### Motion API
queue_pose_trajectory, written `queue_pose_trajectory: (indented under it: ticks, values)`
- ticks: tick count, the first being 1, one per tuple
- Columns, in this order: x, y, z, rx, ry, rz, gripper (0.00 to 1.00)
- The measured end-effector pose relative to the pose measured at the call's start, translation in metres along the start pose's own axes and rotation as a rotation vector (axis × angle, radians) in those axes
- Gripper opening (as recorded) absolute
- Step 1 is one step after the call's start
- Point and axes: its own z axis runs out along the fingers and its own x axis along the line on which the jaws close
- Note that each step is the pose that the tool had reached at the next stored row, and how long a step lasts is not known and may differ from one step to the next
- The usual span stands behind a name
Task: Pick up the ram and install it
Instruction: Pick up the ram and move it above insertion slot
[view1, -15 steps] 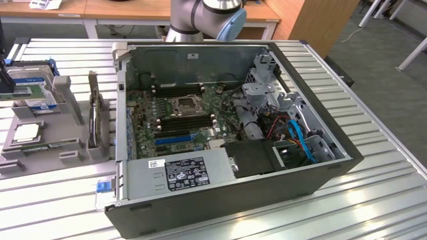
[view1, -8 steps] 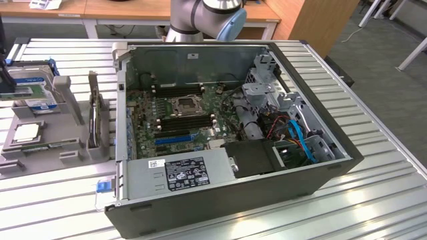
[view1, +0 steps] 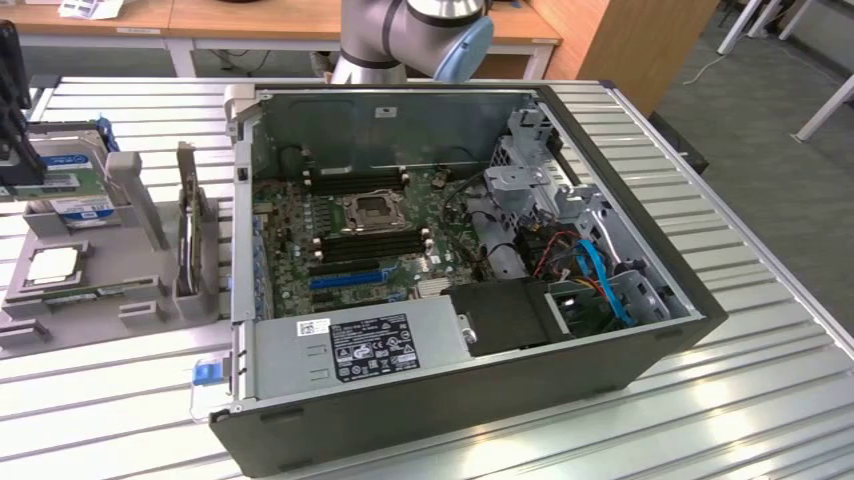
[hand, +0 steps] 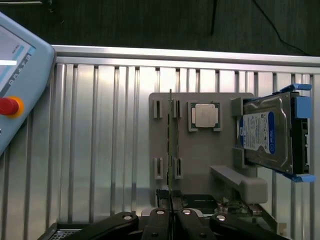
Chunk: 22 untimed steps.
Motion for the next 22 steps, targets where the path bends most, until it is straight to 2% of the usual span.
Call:
queue_pose_trajectory:
  ticks: [22]
  values:
    - [0.000, -0.0324, -0.0015, 0.0000, 0.0000, 0.000, 0.12]
